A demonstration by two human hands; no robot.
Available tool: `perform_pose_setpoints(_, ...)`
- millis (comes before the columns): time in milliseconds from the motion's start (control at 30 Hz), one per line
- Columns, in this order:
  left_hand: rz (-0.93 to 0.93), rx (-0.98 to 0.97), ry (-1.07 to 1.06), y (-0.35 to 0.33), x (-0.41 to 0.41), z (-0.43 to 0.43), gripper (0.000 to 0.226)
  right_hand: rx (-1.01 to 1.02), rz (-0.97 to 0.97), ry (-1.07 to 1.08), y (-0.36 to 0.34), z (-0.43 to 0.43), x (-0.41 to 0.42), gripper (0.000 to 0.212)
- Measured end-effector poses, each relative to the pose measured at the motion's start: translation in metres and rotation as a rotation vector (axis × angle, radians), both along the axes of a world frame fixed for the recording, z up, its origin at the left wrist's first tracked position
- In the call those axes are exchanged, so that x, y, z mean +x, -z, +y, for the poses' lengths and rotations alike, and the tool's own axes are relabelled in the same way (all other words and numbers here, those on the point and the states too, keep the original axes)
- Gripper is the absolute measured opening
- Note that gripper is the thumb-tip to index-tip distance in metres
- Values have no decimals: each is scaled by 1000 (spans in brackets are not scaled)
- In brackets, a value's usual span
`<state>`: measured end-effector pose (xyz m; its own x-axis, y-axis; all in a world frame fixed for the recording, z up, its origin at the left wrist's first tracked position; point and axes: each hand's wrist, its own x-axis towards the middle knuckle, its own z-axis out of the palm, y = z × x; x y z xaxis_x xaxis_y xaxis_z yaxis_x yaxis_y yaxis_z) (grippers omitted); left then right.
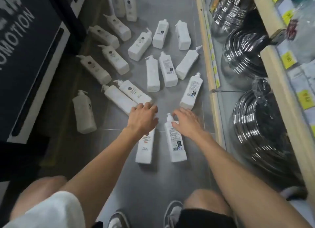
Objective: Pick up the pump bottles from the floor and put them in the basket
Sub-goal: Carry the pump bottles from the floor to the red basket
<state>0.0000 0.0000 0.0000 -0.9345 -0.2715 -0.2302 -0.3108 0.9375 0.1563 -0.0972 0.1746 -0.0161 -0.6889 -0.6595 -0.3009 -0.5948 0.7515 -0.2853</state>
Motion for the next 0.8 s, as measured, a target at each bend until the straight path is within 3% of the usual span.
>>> perform_pose_setpoints(167,-63,-15,-90,51,2,3,40,71,-26,-9,44,-8,6,35)
perform_pose_setpoints(267,-106,38,-227,94,9,17,56,19,-17,102,77,-9,21,38)
perform_pose_setpoints(433,-78,227,-572,149,26,32,81,-5,4,313,130,4,49,64)
perform_pose_setpoints(600,-95,370,-733,181,36,39,103,-60,-115,573,165,7,57,101)
perform_pose_setpoints(800,-15,465,-812,206,47,49,108,-122,-105,711,186,3,68,109)
